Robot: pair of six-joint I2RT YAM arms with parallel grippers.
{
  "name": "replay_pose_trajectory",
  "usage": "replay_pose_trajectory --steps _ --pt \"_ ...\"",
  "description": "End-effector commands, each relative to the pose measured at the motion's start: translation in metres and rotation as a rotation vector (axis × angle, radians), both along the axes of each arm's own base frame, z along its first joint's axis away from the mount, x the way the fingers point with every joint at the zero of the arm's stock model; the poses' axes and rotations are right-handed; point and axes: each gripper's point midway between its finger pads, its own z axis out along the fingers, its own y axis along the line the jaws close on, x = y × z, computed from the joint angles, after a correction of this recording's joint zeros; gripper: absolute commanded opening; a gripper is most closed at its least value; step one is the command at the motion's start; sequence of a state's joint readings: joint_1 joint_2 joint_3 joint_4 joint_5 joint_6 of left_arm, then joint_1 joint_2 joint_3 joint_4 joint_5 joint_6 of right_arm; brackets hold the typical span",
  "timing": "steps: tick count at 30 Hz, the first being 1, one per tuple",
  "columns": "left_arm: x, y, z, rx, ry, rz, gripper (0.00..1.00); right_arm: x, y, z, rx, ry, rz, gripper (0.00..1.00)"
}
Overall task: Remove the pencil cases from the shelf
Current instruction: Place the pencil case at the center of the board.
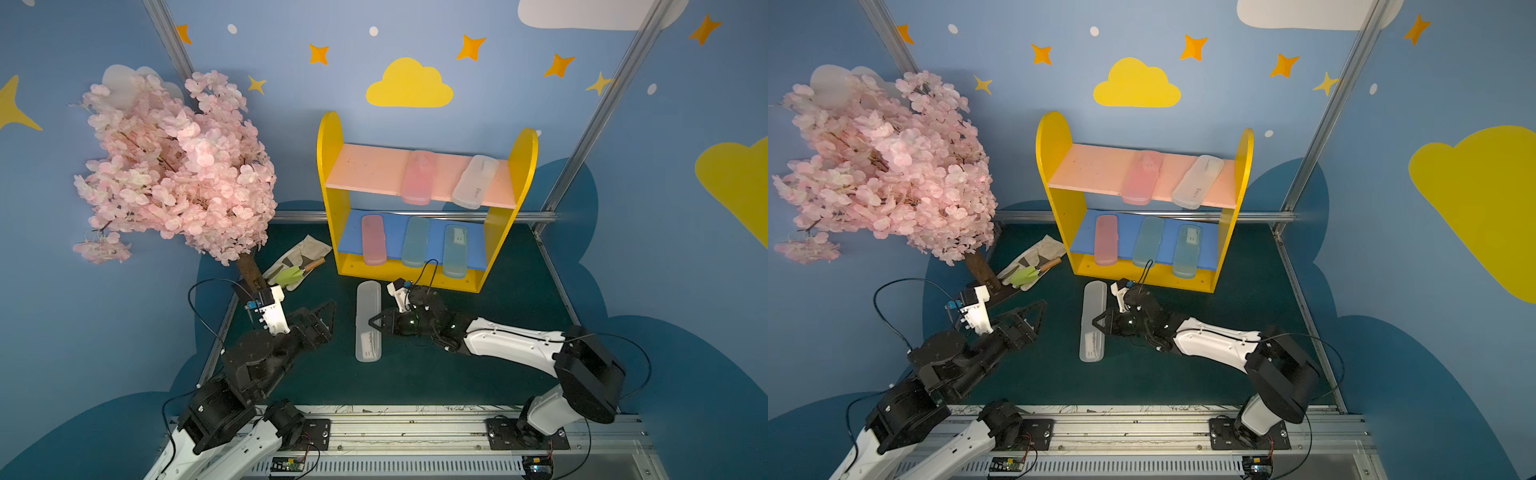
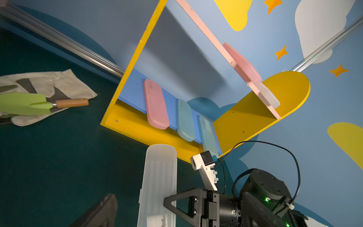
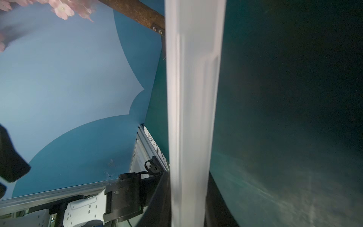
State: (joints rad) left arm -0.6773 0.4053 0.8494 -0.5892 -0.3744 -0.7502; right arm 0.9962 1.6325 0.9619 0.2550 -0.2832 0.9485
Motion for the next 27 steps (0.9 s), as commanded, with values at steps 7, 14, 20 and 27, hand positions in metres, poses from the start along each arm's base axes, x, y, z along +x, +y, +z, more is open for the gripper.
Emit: replay_pose_trajectory --steps 7,14,20,27 --pt "-0.012 0.027 -0.003 0.068 -0.022 0.071 1.0 0.018 0.07 0.0 0.111 0.058 -0.002 0.15" --pt "-0.018 0.033 -0.01 0.059 -0.027 0.077 1.0 0.021 0.105 -0.025 0.097 0.142 0.011 0.15" --pt "-0.022 0.035 -0.012 0.054 -0.033 0.07 1.0 0.017 0.126 -0.044 0.083 0.194 0.029 0.15" --pt "-0.024 0.036 -0.015 0.047 -0.033 0.066 1.0 0.018 0.133 -0.068 0.038 0.24 0.006 0.16"
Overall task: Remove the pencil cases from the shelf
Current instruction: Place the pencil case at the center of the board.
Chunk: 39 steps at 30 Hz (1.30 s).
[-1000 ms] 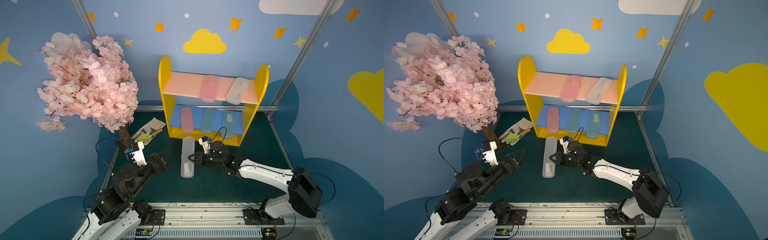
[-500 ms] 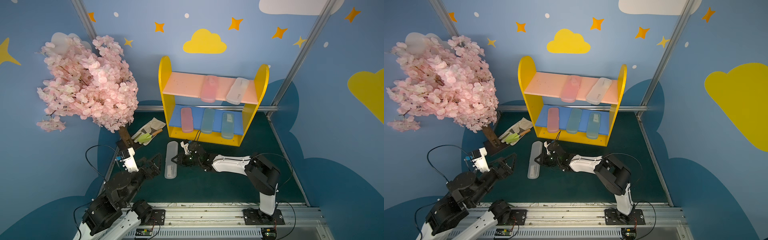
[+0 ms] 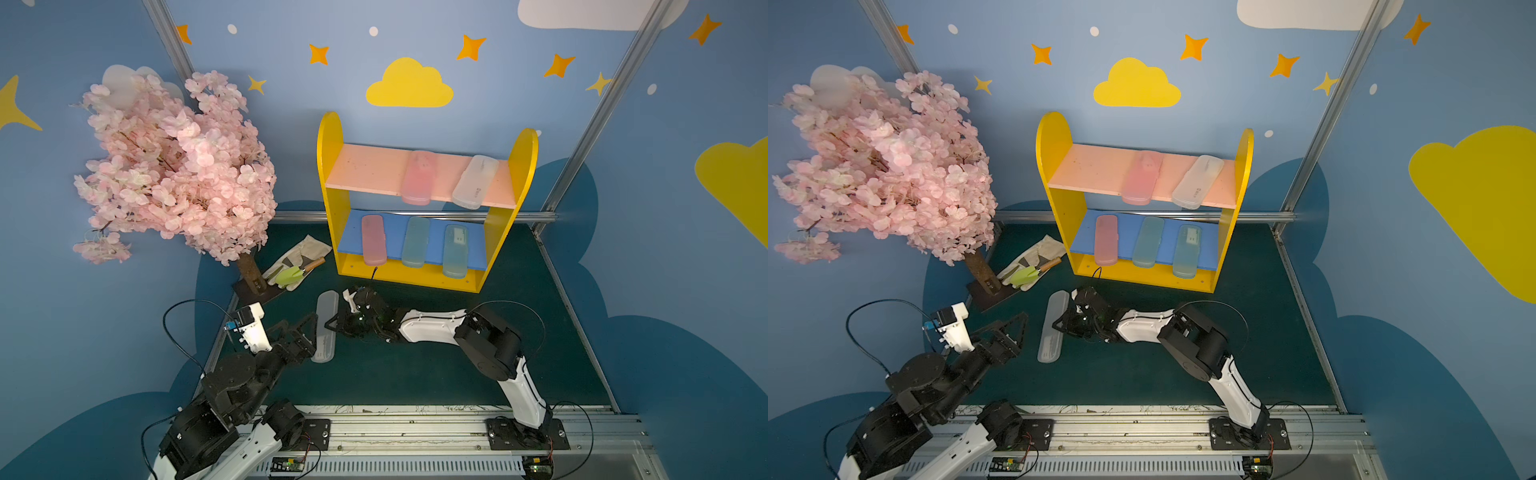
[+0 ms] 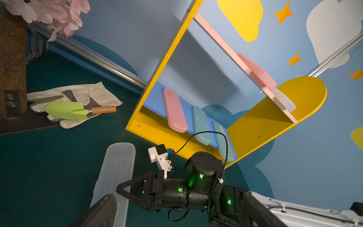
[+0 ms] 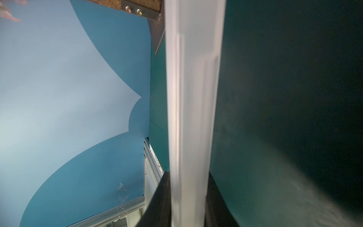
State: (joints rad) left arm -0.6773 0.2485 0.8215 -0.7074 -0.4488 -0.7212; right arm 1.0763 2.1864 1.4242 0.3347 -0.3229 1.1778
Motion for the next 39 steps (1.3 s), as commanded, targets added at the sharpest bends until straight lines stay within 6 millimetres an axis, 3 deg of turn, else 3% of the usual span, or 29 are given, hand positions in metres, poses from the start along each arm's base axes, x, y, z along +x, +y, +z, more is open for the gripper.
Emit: replay_pose_trajectory --steps 1,14,21,25,34,39 --pt "-0.002 0.002 -0.004 0.013 -0.004 0.002 1.0 0.0 0.008 0.0 0.004 0.021 -0.004 0.16" --pt "-0.002 0.002 -0.006 0.006 -0.004 -0.003 1.0 0.0 0.009 -0.027 -0.04 0.092 -0.017 0.21" --pt "0.0 -0.003 -0.005 0.004 0.0 -0.016 1.0 0.001 -0.001 -0.031 -0.082 0.089 -0.021 0.47" --pt "0.002 -0.006 -0.004 0.003 0.001 -0.021 1.0 0.0 -0.01 -0.03 -0.101 0.077 -0.026 0.56" --pt "0.009 -0.022 0.005 -0.025 0.003 -0.067 1.0 -0.001 -0.036 -0.026 -0.132 0.063 -0.026 0.67" --pt "0.017 -0.038 0.017 -0.061 0.007 -0.108 1.0 -0.005 -0.06 -0.012 -0.158 0.008 -0.008 0.75"
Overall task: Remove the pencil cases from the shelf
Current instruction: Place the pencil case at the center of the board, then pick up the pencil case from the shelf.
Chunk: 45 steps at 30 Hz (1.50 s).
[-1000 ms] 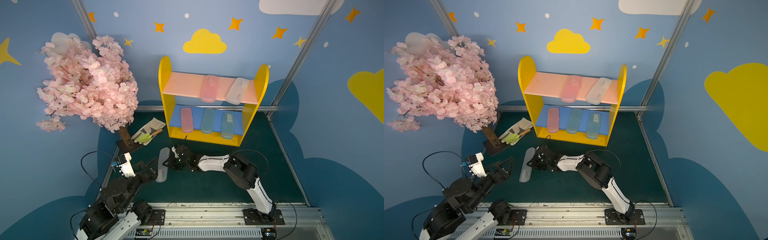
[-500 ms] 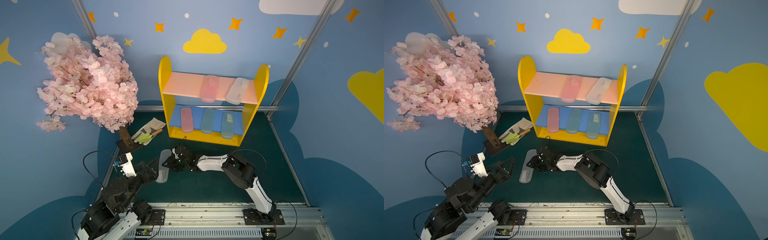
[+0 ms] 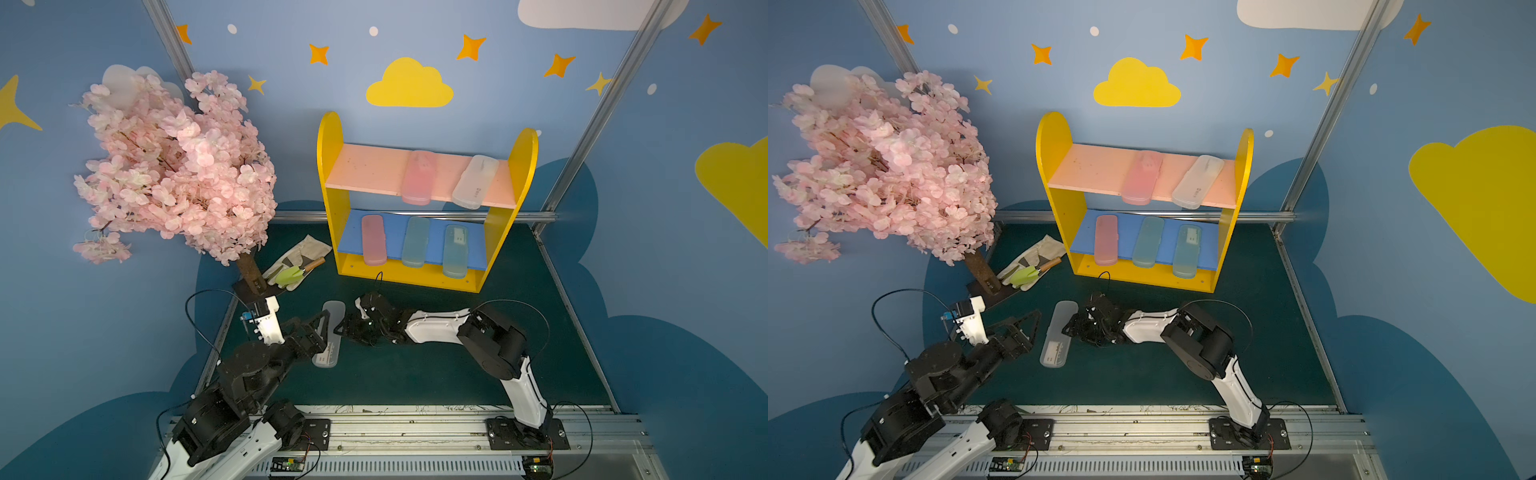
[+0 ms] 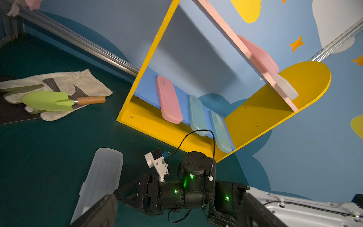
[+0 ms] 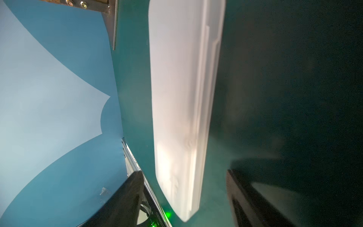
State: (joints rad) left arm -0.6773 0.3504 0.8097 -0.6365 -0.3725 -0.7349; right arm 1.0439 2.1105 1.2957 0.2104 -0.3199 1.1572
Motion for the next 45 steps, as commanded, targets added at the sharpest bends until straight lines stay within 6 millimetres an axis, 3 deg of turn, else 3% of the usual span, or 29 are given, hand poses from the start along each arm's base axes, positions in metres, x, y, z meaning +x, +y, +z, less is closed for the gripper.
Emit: replay_pose_trajectory --steps 1,15,21,28,36,45 --pt "0.004 -0.015 0.027 -0.077 -0.043 -0.05 1.0 -0.001 -0.017 0.027 -0.011 -0.074 0.03 0.77" --pt "0.044 -0.088 0.085 -0.323 -0.055 -0.209 1.0 -0.023 -0.113 0.119 -0.111 -0.412 0.132 0.99" --pt "0.067 -0.114 0.112 -0.396 -0.039 -0.248 1.0 -0.02 -0.164 0.152 -0.188 -0.571 0.061 0.99" --pt "0.11 -0.144 0.133 -0.492 0.006 -0.262 1.0 -0.018 -0.217 0.191 -0.163 -0.777 -0.077 0.99" --pt "0.167 -0.172 0.14 -0.632 0.072 -0.255 0.99 -0.023 -0.268 0.221 -0.133 -0.927 -0.212 0.99" --pt "0.215 -0.179 0.145 -0.655 0.067 -0.198 0.91 -0.024 -0.296 0.236 -0.123 -0.982 -0.305 0.99"
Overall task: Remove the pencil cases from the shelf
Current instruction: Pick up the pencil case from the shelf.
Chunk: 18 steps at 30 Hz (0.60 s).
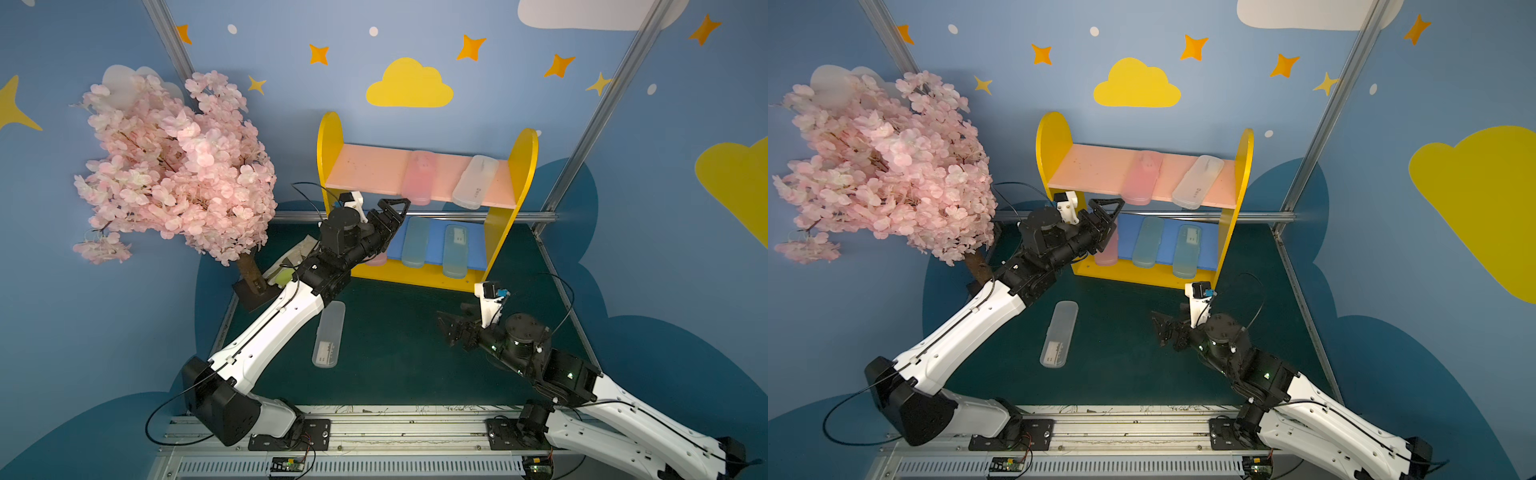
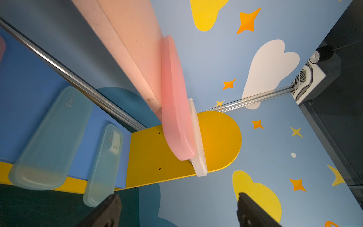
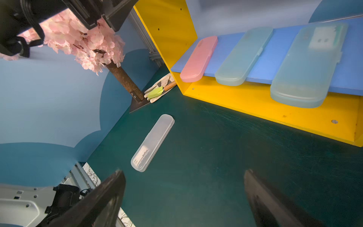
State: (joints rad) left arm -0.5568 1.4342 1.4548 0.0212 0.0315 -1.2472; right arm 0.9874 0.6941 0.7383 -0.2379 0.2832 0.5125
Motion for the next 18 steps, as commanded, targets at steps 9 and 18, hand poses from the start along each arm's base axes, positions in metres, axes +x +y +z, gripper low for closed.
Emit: replay_pose_trajectory --steps 9,18 --pt "0.037 -0.012 0.019 -0.078 -0.027 -0.033 0.79 0.005 -0.022 0.003 -0.005 -0.048 -0.08 0.99" --pt "0.05 -0.022 0.015 -0.099 -0.019 -0.049 0.69 0.003 -0.027 -0.001 0.019 -0.039 -0.094 0.99"
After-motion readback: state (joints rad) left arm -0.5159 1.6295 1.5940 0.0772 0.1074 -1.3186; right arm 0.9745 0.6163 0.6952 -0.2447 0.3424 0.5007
